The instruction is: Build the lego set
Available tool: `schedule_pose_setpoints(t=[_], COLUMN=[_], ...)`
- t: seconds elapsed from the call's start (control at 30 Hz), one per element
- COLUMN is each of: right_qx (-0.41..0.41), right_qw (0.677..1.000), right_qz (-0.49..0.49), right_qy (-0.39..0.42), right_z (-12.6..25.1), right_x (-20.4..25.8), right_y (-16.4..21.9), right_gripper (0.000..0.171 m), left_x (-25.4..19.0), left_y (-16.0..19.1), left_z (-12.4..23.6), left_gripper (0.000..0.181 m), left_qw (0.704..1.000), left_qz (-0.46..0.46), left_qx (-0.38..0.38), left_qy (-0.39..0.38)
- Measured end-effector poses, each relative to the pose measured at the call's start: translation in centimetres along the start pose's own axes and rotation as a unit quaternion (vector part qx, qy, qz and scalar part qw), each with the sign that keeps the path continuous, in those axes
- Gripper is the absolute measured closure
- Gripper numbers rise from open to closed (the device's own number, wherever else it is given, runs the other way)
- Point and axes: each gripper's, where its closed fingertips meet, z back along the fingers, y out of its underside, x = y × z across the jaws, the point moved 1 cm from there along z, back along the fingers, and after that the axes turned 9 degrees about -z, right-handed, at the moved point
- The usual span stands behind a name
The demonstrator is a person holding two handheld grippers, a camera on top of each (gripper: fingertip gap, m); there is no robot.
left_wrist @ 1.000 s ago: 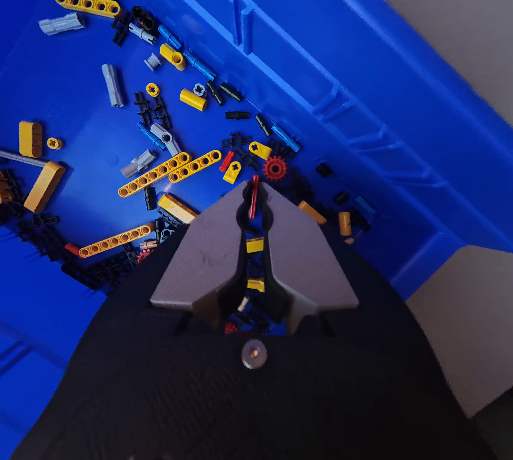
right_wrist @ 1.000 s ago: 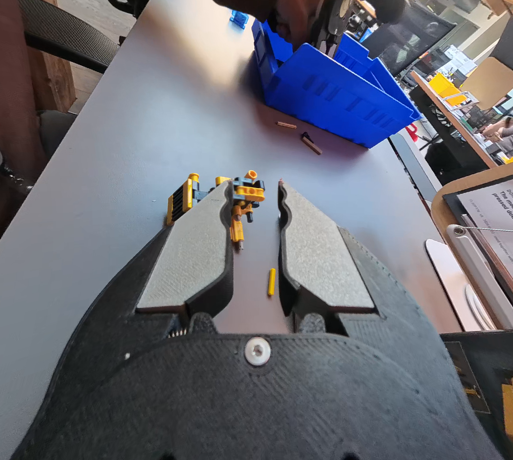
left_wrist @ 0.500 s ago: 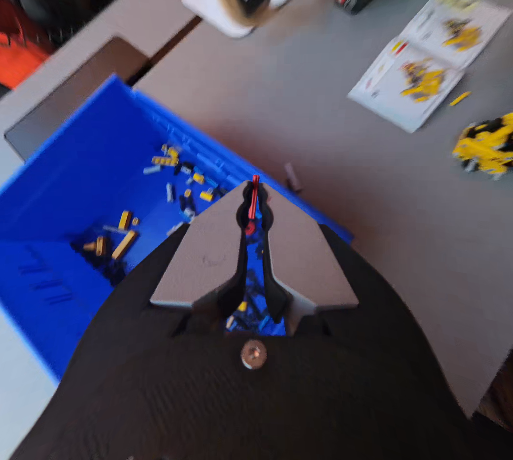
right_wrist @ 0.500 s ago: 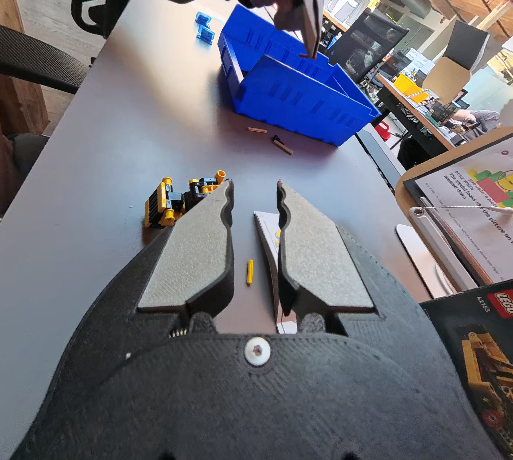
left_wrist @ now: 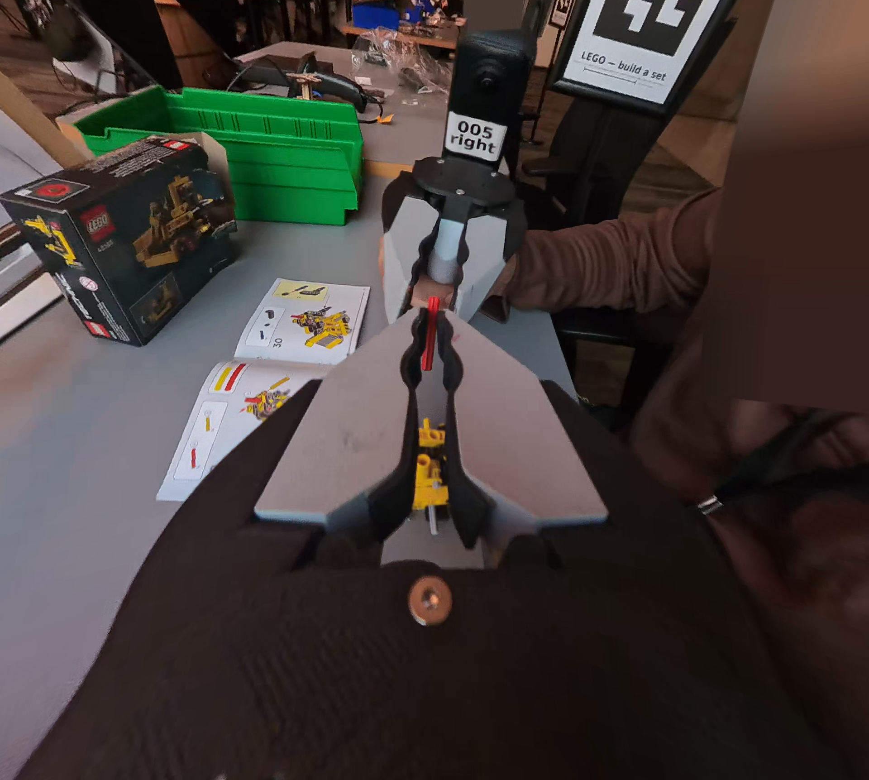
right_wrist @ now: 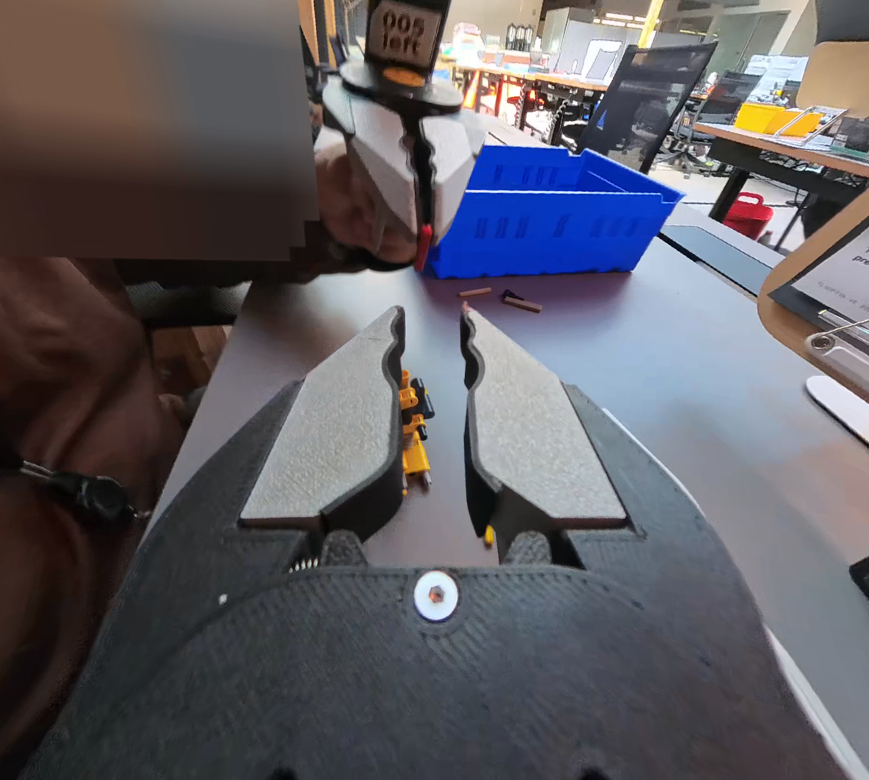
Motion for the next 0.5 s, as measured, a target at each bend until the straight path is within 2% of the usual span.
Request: schedule_pose_setpoints(t=[0.17, 0.3, 0.37, 0.5], right_qx=[-0.023, -0.042, -0.038, -0.030], right_qw=[0.999, 0.997, 0.997, 0.998], right_qz=[-0.031, -0.060, -0.059, -0.052], right_qy=[-0.017, -0.016, -0.013, 0.005], right_z=[0.1, -0.2, -0.3, -0.1], right_x=[0.4, 0.2, 0.1, -0.5], right_y=[-0.9, -1.5, -1.3, -1.1], right_gripper=[0.150, 0.157, 0.171, 0.171], left_x=[0.0, 0.1, 0.1, 0.7], left_y=[-1.7, -1.0, -0.8, -0.6], left_z=[-1.3, -2.3, -2.5, -2.0], left_gripper=[0.181, 0.181, 0.181, 0.181], left_qw=[0.996, 0.996, 0.996, 0.996], left_qz=[0.009, 0.029, 0.030, 0.028], left_qx=[-0.083, -0.081, -0.082, -0.080], left_qy=[-0.009, 0.001, -0.003, -0.021])
